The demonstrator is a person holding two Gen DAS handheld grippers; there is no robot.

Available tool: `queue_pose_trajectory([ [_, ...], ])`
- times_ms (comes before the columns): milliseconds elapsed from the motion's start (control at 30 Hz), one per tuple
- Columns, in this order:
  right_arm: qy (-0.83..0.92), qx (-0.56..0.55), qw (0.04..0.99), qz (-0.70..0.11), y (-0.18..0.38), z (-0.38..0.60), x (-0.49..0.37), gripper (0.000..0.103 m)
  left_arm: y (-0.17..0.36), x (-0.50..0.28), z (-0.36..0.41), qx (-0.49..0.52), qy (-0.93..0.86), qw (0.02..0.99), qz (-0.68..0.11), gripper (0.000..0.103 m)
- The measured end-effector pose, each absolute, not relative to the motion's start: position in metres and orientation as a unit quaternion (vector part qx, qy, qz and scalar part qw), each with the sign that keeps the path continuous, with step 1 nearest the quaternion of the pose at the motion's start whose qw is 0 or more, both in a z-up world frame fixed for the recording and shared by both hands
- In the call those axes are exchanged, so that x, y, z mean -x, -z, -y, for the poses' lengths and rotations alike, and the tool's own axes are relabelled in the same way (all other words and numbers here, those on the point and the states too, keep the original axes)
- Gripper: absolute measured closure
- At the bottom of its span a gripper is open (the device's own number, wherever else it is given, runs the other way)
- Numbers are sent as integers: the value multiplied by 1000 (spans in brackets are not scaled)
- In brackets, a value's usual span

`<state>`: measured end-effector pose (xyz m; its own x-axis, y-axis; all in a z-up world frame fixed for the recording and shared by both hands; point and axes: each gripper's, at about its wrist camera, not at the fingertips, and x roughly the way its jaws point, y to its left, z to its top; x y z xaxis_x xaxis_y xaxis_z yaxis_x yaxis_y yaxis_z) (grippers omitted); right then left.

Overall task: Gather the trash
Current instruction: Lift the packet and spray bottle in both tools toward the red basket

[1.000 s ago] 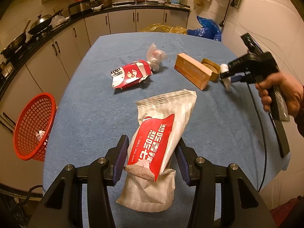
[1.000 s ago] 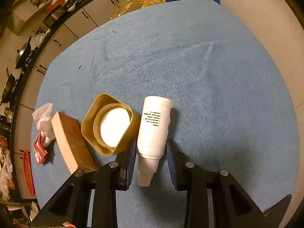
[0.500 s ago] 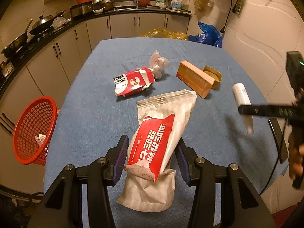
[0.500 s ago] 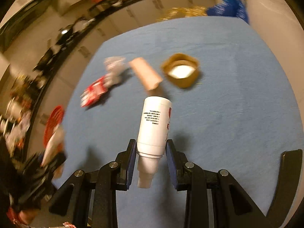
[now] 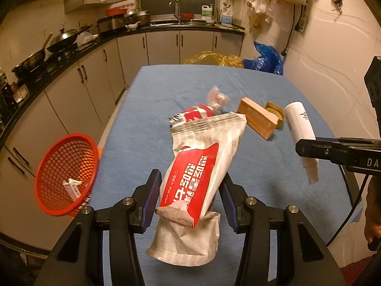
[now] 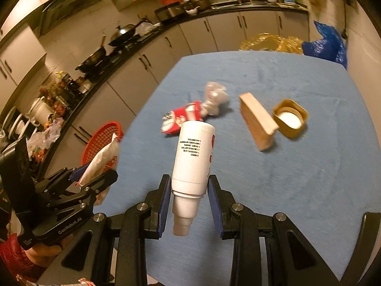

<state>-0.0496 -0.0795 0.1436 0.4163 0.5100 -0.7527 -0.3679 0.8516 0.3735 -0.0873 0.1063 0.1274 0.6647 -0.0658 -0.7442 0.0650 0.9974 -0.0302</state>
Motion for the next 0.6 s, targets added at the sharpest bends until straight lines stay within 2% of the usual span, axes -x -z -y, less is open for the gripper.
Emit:
queue_pose_trajectory([
  [600, -309, -46, 823, -474, -150, 6, 59, 70, -136, 110, -170, 21, -6, 918, -396, 55],
])
